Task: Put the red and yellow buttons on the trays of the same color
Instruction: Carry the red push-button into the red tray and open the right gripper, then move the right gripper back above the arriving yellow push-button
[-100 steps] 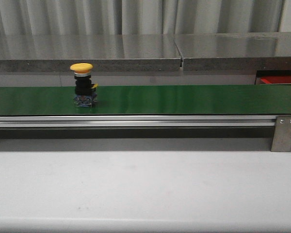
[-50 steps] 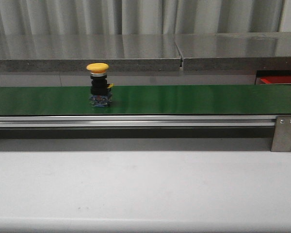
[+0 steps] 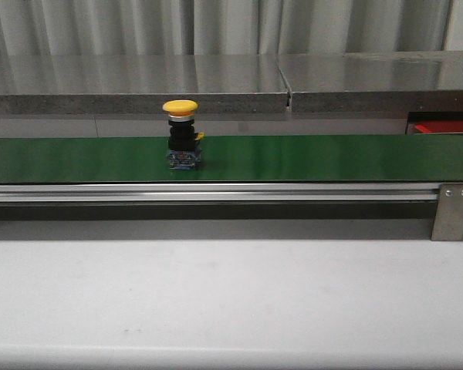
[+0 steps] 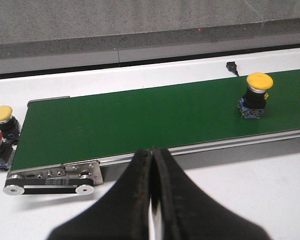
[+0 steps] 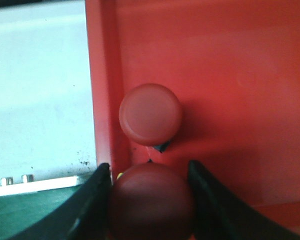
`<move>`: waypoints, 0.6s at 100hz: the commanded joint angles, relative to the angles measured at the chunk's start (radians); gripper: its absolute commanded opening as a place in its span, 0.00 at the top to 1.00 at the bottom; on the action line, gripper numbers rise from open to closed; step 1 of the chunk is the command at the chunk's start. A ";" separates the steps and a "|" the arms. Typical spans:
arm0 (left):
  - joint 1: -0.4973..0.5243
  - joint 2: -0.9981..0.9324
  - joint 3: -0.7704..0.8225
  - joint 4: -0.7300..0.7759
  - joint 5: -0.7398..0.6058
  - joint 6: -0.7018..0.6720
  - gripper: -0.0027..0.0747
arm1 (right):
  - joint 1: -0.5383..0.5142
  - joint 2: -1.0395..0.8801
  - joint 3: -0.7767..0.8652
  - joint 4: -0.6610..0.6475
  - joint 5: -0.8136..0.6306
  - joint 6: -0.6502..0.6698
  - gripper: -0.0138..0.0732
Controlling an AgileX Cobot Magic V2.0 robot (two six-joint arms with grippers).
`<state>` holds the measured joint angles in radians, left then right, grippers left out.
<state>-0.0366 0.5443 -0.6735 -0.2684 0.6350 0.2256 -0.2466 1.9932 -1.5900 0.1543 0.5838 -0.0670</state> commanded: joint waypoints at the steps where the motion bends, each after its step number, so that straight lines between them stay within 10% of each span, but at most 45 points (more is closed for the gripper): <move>1: -0.009 0.006 -0.027 -0.022 -0.075 -0.003 0.99 | -0.007 -0.039 -0.036 0.033 -0.083 -0.010 0.79; 32: -0.009 0.006 -0.027 -0.022 -0.075 -0.003 0.99 | -0.007 0.007 -0.036 0.040 -0.074 -0.012 0.75; 60: -0.009 0.006 -0.027 -0.022 -0.075 -0.003 0.99 | -0.007 -0.002 -0.036 0.039 -0.082 -0.016 0.20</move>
<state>-0.0366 0.5443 -0.6735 -0.2684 0.6350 0.2256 -0.2466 2.0608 -1.5907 0.1846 0.5523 -0.0750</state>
